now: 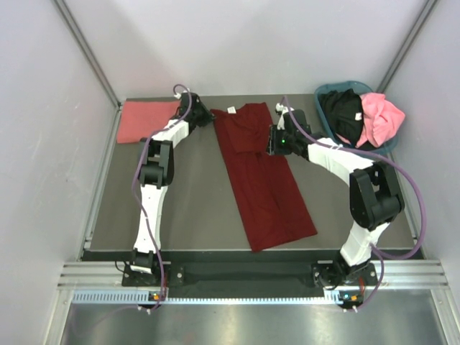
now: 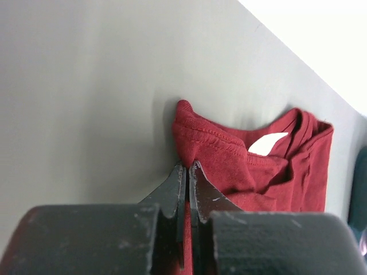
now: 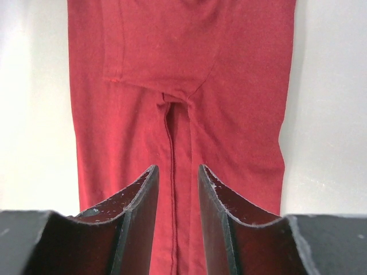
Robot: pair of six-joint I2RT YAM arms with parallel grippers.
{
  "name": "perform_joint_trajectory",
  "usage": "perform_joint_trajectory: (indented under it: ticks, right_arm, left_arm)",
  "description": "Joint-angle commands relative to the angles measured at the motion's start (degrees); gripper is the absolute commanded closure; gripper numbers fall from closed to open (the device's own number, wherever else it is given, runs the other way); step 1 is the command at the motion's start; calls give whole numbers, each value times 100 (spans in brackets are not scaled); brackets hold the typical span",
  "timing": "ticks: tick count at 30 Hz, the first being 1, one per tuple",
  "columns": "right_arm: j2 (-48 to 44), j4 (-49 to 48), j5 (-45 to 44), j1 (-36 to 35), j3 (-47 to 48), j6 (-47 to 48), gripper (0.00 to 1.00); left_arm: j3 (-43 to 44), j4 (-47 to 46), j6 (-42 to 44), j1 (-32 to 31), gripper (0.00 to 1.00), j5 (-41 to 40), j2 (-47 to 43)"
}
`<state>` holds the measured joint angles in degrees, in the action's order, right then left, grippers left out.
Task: Fold and stack the t-shirts
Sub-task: Fold the tshirt
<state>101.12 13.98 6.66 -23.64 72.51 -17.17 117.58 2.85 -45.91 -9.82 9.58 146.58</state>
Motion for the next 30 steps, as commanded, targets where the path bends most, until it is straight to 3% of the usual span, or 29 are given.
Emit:
perform_joint_trajectory:
  ticks: [1,6,11,12,17,20,25,30]
  right_arm:
    - [48,-352,46,123,246,-85,65]
    - [109,-378,-24,193,246,-67,65]
    - [189,-344,20,246,264,-94,65]
    - [189,-308,46,246,246,-85,65]
    - [-83,-168,274,281,9,-172,62]
    - [-373,-36,398,290,-298,-269,60]
    - [-1057,455,337,333,-1167,-410,48]
    - [-1586,1317,108,781,-1984,-708,44]
  left_arm:
    - [484,-215,-128,33,100,-220,414]
    - [1467,-241,-436,60,100,-150,1064]
    - [1681,-241,-446,156,100,191,1145]
    - [1498,-250,-384,165,98,271,1049]
    - [294,-470,151,174,57,360,-260]
    - [-515,-382,362,174,46,307,-1077]
    - [-1543,435,601,183,44,342,-2297]
    - [-3906,541,469,-28,45,668,-3696]
